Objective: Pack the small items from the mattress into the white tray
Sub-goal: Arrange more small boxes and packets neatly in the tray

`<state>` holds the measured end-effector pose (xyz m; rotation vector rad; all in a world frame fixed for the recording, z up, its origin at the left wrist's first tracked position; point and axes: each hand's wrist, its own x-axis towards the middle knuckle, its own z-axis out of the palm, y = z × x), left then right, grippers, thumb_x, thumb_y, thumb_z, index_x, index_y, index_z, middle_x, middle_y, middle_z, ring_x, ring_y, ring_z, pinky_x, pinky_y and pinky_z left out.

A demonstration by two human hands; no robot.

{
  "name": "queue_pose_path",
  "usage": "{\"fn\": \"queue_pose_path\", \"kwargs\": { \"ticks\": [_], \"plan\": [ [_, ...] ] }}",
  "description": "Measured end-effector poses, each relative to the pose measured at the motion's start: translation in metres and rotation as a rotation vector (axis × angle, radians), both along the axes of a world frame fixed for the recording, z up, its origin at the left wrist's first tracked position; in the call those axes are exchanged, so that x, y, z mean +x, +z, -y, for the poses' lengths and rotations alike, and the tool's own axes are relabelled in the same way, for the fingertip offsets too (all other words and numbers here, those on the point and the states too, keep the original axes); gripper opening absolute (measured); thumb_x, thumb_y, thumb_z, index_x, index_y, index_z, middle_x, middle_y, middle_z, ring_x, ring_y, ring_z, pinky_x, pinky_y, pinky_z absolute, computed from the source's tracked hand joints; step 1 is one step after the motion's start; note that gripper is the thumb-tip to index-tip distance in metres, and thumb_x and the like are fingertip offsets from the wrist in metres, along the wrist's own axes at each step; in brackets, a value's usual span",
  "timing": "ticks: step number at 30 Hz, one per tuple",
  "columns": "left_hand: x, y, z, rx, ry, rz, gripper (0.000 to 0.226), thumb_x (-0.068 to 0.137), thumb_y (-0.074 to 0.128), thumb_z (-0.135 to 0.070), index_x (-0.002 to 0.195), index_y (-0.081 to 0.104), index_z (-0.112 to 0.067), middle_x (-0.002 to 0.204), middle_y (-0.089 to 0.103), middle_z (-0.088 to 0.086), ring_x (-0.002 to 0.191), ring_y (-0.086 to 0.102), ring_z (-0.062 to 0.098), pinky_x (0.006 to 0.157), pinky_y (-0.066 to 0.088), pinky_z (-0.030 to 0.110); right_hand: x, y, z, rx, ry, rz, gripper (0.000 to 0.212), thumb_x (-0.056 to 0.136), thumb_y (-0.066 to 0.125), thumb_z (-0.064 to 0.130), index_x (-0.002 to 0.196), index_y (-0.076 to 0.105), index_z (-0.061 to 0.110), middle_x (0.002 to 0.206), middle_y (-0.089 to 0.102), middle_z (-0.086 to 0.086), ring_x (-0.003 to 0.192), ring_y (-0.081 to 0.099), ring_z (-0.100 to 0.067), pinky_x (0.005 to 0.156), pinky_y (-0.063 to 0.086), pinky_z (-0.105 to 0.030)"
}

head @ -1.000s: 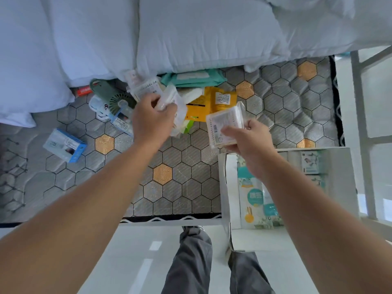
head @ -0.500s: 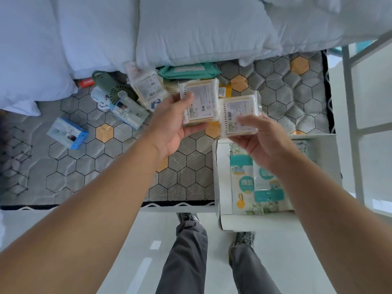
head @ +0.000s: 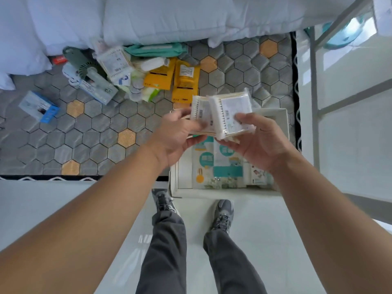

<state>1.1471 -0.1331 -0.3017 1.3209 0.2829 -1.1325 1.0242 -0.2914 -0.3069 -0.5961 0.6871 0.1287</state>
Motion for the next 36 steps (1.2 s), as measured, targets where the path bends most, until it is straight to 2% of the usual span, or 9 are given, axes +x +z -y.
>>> {"fn": "queue_pose_path", "kwargs": {
  "ticks": [4,6,9,13,17,20,22,31,36],
  "plan": [
    [-0.047,-0.019,0.013,0.119,0.333,-0.261,0.019,0.096,0.066,-0.017,0.106,0.066,-0.001,0.090,0.074,0.016,0.071,0.073,0.027,0.067,0.064,0.035,-0.010,-0.008,-0.001,-0.047,-0.010,-0.081,0.022,0.081,0.070,0.012,0.102,0.063,0.010,0.104,0.068,-0.012,0.102,0.066,-0.028,0.098,0.056,-0.044],
    [-0.061,-0.031,0.013,0.127,0.444,-0.380,0.029,0.102,0.057,-0.028,0.105,0.064,0.000,0.085,0.075,0.019,0.070,0.074,0.029,0.064,0.064,0.038,-0.016,-0.011,0.000,-0.080,-0.055,-0.132,0.016,0.079,0.072,0.012,0.092,0.063,0.012,0.106,0.068,-0.013,0.103,0.065,-0.030,0.105,0.052,-0.047],
    [-0.068,-0.047,0.013,0.147,0.526,-0.418,0.033,0.106,0.048,-0.028,0.115,0.059,0.001,0.108,0.071,0.025,0.086,0.074,0.033,0.068,0.064,0.042,-0.030,-0.014,0.002,-0.103,-0.098,-0.193,0.020,0.081,0.072,0.012,0.098,0.064,0.011,0.101,0.071,-0.012,0.100,0.068,-0.029,0.094,0.058,-0.045],
    [-0.065,-0.062,0.020,0.233,0.513,-0.325,0.017,0.101,0.049,-0.007,0.112,0.061,-0.005,0.107,0.071,0.017,0.096,0.067,0.027,0.087,0.058,0.039,-0.046,-0.018,0.001,-0.250,-0.073,-0.335,0.017,0.086,0.071,0.007,0.100,0.062,0.008,0.104,0.076,-0.018,0.101,0.073,-0.034,0.085,0.061,-0.044],
    [-0.060,-0.080,0.029,0.326,0.527,-0.292,0.020,0.099,0.059,-0.015,0.118,0.064,-0.011,0.102,0.077,0.011,0.092,0.073,0.019,0.059,0.052,0.026,-0.058,-0.021,-0.006,-0.330,-0.033,-0.382,0.010,0.089,0.071,0.006,0.092,0.062,0.010,0.100,0.078,-0.014,0.096,0.075,-0.029,0.088,0.061,-0.044],
    [-0.064,-0.092,0.033,0.338,0.566,-0.341,0.024,0.100,0.059,-0.030,0.116,0.066,-0.013,0.099,0.078,0.009,0.071,0.073,0.012,0.040,0.046,0.020,-0.061,-0.021,-0.013,-0.340,-0.026,-0.382,0.009,0.090,0.071,0.006,0.096,0.065,0.009,0.101,0.077,-0.014,0.095,0.075,-0.029,0.087,0.062,-0.044],
    [-0.066,-0.098,0.030,0.339,0.557,-0.344,0.029,0.101,0.057,-0.034,0.118,0.065,-0.012,0.098,0.077,0.008,0.056,0.066,0.010,0.040,0.044,0.021,-0.061,-0.021,-0.017,-0.339,-0.036,-0.391,0.009,0.090,0.071,0.006,0.096,0.067,0.010,0.101,0.077,-0.014,0.094,0.075,-0.028,0.086,0.062,-0.044],
    [-0.050,-0.098,0.034,0.483,0.688,-0.348,0.034,0.098,0.061,-0.039,0.102,0.067,-0.006,0.088,0.075,0.010,0.057,0.066,0.014,0.042,0.051,0.021,-0.064,-0.036,-0.026,-0.342,0.012,-0.427,0.022,0.090,0.073,0.010,0.111,0.067,0.009,0.103,0.077,-0.013,0.095,0.076,-0.029,0.082,0.063,-0.042],
    [-0.047,-0.087,0.032,0.580,0.494,-0.296,0.035,0.103,0.051,-0.036,0.107,0.070,-0.008,0.075,0.073,0.007,0.046,0.065,0.014,0.037,0.047,0.020,-0.064,-0.042,-0.035,-0.352,0.039,-0.430,0.027,0.090,0.074,0.010,0.115,0.067,0.005,0.104,0.078,-0.013,0.092,0.077,-0.027,0.085,0.063,-0.042]
  ]
}}
